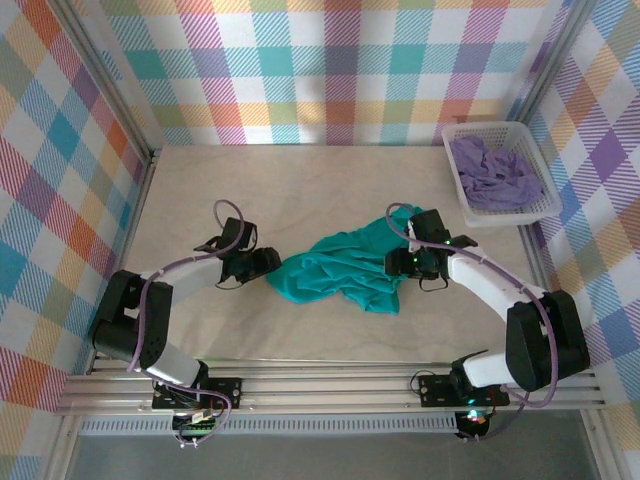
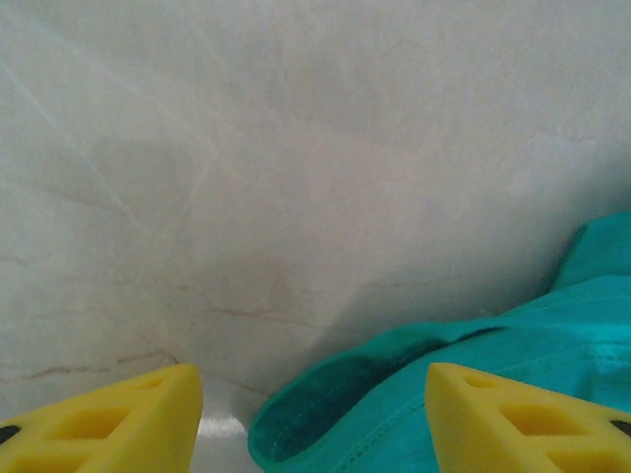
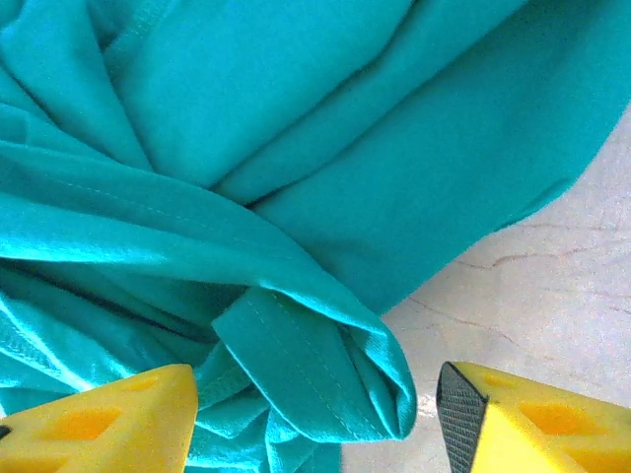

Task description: Fold the inside-out t-shirt

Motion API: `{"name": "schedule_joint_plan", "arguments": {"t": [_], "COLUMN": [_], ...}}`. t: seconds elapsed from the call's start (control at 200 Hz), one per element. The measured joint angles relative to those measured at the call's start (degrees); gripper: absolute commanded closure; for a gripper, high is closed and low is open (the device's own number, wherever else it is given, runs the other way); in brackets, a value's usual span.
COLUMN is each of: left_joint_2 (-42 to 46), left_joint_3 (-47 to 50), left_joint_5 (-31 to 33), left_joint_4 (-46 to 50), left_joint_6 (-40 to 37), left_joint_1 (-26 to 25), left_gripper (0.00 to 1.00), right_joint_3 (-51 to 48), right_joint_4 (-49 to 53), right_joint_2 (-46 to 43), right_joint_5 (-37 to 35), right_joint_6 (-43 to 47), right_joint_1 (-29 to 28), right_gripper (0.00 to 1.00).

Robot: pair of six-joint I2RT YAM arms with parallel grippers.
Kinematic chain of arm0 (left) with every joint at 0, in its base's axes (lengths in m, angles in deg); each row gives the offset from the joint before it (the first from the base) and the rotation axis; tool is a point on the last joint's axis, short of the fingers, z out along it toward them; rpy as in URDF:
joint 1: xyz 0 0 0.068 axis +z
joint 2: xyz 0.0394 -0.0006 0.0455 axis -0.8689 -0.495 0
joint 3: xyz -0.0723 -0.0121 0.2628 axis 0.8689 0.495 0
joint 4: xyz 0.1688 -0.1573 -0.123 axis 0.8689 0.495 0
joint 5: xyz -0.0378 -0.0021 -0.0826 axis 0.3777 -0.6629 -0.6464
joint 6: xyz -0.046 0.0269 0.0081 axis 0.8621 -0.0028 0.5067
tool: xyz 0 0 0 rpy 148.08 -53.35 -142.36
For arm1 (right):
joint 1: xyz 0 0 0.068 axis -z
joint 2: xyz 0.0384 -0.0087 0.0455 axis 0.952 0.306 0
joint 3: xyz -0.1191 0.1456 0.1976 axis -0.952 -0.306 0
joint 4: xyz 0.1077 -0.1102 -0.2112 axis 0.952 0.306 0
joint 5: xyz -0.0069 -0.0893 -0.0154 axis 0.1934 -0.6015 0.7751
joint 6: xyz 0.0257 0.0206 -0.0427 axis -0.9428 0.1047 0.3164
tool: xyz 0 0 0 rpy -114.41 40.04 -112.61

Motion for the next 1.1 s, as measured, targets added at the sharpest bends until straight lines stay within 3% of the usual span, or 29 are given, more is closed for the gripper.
{"name": "schedule_joint_plan", "arguments": {"t": [0.1,0.195,0.315,0.465,0.505,0.63,0.785,0.915,1.1], "left_joint_2": [-1.1,-2.5,-3.2,-4.1,-4.0,-1.7,8.7,17.5,23.6], "left_joint_3": [0.3,0.7,1.1,1.4,1.4,1.3,-2.6,-13.2,-32.0], "left_joint_5": [-0.6,-1.8,-1.6,-1.9,-1.9,-0.7,4.2,10.2,18.4], "left_joint_4": [-1.1,-3.0,-4.0,-6.4,-6.8,-7.0,-3.7,-1.4,-0.5], "left_joint_6": [0.3,0.9,1.8,1.8,1.9,1.7,1.4,-1.0,-7.3], "left_joint_1": [-0.8,-1.2,-1.0,-1.3,-1.3,-1.3,-1.1,-0.9,-0.6], "left_gripper": [0.53,0.67,0.85,1.0,1.0,1.0,1.0,1.0,1.0], "right_joint_3": [-0.8,-1.4,-1.4,-1.4,-1.4,-0.1,8.1,20.4,36.7], "right_joint_4": [0.0,-0.1,-1.1,-3.1,-3.5,-3.4,-2.6,-3.2,-4.3], "right_joint_2": [0.0,0.6,2.4,2.6,2.6,0.7,-6.8,-11.8,-14.1], "right_joint_5": [-0.4,-0.5,-0.2,-0.4,-0.5,-1.6,-2.7,-2.4,-2.3], "right_joint_6": [-1.2,-2.0,-2.4,-2.1,-1.9,0.0,5.2,10.3,17.3], "right_joint_1": [0.0,0.1,0.1,0.6,0.9,1.7,1.9,1.9,1.9], "right_gripper": [0.37,0.45,0.63,0.94,1.0,1.0,1.0,1.0,1.0]}}
